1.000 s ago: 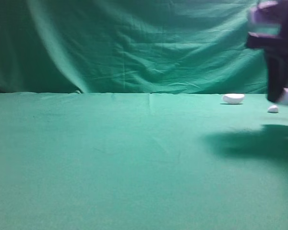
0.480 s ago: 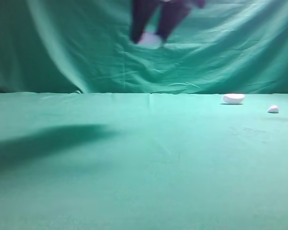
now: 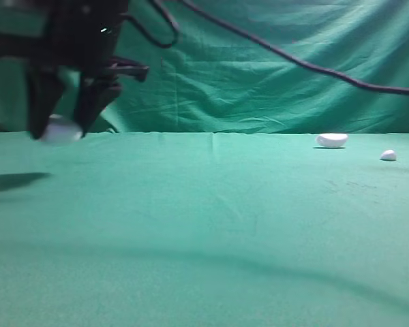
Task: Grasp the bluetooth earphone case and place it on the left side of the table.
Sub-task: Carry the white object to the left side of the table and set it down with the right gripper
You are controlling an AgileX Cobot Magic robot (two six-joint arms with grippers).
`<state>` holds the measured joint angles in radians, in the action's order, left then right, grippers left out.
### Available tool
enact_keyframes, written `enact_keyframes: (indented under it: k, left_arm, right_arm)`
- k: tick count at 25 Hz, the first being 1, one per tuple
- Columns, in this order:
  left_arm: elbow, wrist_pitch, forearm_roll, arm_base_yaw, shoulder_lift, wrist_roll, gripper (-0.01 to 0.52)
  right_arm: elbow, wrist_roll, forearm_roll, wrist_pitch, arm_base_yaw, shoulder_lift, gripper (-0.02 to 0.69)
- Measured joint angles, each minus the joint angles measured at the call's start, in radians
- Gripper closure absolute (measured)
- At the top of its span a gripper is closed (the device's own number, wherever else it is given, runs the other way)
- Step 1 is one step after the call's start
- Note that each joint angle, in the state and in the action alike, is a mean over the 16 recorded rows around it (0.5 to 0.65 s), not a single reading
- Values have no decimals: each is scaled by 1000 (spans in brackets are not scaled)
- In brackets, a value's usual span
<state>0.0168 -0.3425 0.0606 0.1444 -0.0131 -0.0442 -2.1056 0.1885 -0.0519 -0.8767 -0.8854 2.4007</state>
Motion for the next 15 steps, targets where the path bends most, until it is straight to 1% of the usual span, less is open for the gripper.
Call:
enact_keyframes:
  k: [5, 8, 11, 13, 15]
  left_arm:
    - [0, 0, 0, 0, 0, 0, 514]
    - [0, 0, 0, 0, 0, 0, 514]
    - [0, 0, 0, 0, 0, 0, 514]
    - [0, 0, 0, 0, 0, 0, 514]
    - [0, 0, 0, 0, 0, 0, 514]
  right_arm:
    - [0, -19, 0, -6, -6, -5, 209]
    - [0, -48, 5, -37, -6, -34, 188]
    - [-1, -84, 22, -93, -6, -80, 214]
    - [-1, -112, 38, -139, -4, -117, 259]
    - [-2, -143, 56, -186, 1, -158, 321]
